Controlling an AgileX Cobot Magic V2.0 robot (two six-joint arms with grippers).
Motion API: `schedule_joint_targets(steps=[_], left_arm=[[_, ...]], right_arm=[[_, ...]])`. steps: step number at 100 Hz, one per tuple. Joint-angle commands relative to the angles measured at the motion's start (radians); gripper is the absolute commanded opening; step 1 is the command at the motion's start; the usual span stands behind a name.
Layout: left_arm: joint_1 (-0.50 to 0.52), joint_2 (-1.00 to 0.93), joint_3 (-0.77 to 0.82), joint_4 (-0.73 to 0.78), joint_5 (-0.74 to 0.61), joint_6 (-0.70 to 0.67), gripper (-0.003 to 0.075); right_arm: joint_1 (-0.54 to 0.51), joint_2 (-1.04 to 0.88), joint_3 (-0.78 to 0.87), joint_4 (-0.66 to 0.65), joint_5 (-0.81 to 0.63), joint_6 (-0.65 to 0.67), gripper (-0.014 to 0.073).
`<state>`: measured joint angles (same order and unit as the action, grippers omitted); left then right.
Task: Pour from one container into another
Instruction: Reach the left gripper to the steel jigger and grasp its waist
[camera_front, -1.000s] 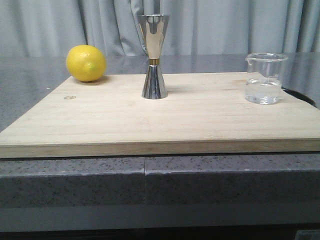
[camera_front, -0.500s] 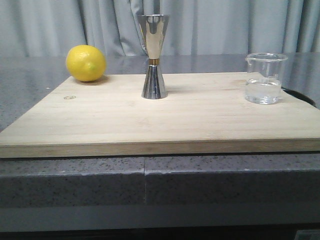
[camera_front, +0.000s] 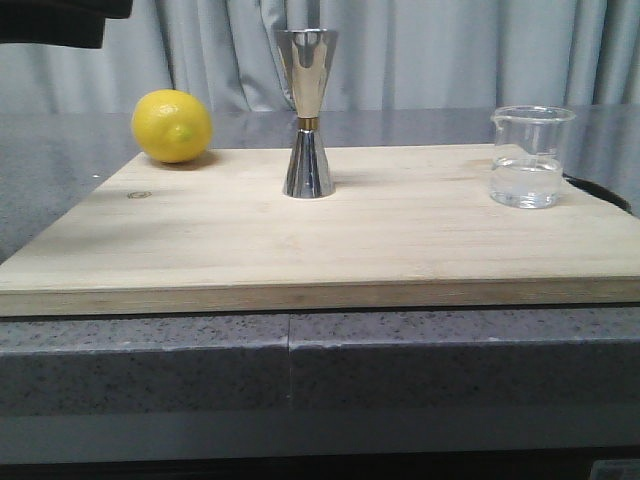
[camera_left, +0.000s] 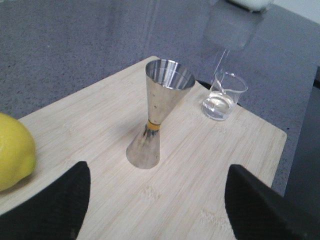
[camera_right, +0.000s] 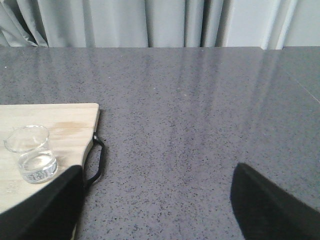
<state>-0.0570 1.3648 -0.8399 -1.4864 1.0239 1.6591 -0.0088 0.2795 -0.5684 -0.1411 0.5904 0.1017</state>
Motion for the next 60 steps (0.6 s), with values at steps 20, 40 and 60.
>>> schedule_joint_targets(steps=[20, 40, 60], left_arm=[[-0.006, 0.14, -0.032, -0.281, 0.185, 0.263, 0.0511], [-0.032, 0.209, -0.034, -0.366, 0.218, 0.391, 0.0511], [-0.112, 0.261, -0.039, -0.366, 0.213, 0.59, 0.0511]], right_arm=[[-0.007, 0.018, -0.035, -0.009, -0.067, -0.008, 0.0547], [-0.007, 0.018, -0.035, -0.009, -0.063, -0.008, 0.0547], [-0.007, 0.018, -0.035, -0.009, -0.063, -0.008, 0.0547]])
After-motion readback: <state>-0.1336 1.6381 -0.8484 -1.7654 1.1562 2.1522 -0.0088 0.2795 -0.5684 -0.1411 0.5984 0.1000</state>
